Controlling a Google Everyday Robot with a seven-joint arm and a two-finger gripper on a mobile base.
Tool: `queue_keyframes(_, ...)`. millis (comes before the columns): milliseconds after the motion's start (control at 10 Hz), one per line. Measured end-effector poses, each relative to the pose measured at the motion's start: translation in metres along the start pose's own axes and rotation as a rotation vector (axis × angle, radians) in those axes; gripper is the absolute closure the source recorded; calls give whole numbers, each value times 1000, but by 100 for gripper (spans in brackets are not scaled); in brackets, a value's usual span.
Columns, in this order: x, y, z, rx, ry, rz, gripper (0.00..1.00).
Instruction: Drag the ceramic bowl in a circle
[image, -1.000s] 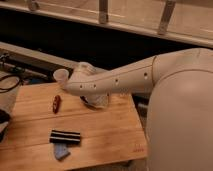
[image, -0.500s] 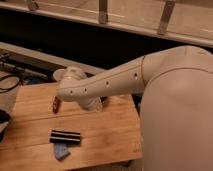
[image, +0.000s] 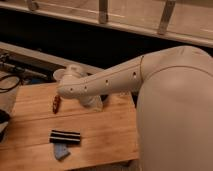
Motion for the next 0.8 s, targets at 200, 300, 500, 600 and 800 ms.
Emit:
queue_keyframes(200, -5, 6, -3, -1, -5, -6, 82)
queue_keyframes(300, -4, 3, 1, -20, -38, 4, 70)
queue_keyframes(500, -13, -18, 26, -71, -132, 29, 50)
queue_keyframes(600, -29, -34, 44, -101, -179, 42, 40)
queue_keyframes(800, -61, -69, 78, -158, -269, 90, 22)
